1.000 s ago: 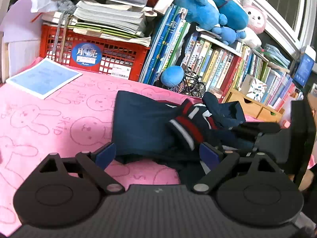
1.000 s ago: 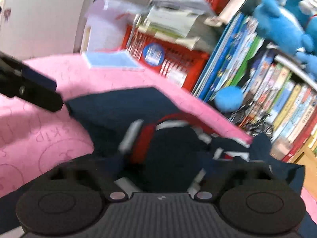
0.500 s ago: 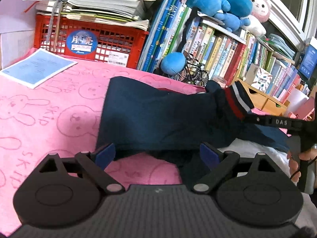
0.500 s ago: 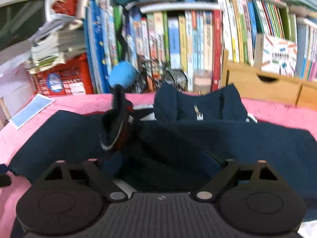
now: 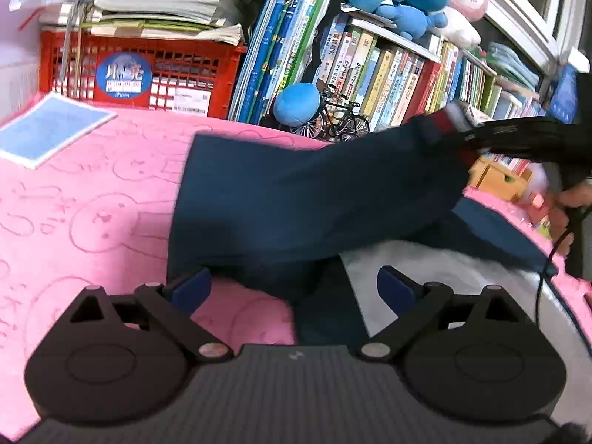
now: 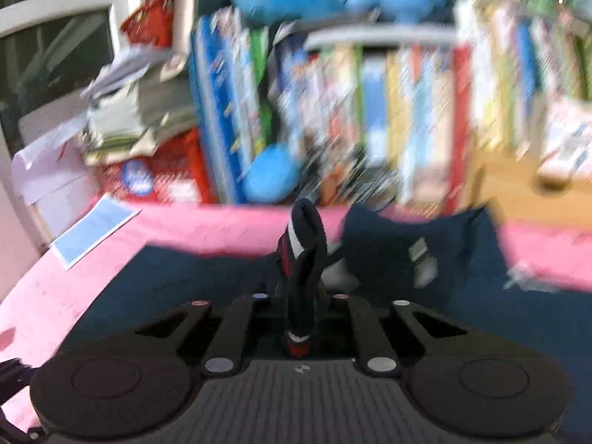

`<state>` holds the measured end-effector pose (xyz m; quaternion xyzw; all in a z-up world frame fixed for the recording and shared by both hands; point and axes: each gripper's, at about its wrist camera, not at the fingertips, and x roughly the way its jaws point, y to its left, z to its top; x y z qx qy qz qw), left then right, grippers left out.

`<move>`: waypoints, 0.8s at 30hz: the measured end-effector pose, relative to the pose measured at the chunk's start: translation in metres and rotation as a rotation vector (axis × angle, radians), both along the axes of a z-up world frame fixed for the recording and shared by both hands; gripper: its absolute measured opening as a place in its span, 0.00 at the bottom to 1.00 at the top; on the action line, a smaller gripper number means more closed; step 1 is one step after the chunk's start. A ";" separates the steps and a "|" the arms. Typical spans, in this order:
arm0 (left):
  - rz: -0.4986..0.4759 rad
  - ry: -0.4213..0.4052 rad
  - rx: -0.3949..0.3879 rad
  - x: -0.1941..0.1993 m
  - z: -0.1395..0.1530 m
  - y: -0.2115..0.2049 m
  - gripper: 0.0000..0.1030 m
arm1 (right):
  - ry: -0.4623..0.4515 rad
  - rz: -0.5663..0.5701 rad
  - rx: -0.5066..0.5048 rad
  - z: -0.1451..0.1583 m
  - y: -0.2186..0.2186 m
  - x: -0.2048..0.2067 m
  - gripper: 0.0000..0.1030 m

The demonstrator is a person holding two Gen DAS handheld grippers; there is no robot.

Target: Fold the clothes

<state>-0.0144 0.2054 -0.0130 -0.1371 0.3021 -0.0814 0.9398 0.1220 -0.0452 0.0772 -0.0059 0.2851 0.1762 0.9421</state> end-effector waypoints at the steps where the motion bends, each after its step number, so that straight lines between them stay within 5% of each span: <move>1: 0.000 0.002 -0.015 0.001 -0.001 -0.001 0.95 | -0.035 -0.012 -0.005 0.008 -0.009 0.000 0.12; 8: -0.038 0.013 0.018 0.012 0.001 -0.024 0.95 | -0.094 -0.152 -0.002 0.028 -0.099 0.000 0.12; 16: -0.094 -0.015 0.090 0.006 0.015 -0.046 0.95 | -0.008 -0.281 0.029 -0.021 -0.175 0.002 0.12; 21: 0.009 -0.006 0.517 0.022 0.007 -0.073 0.98 | 0.043 -0.305 0.083 -0.049 -0.194 0.003 0.13; 24: 0.052 0.032 0.477 0.037 0.000 -0.062 0.97 | 0.053 -0.294 0.095 -0.058 -0.195 -0.003 0.13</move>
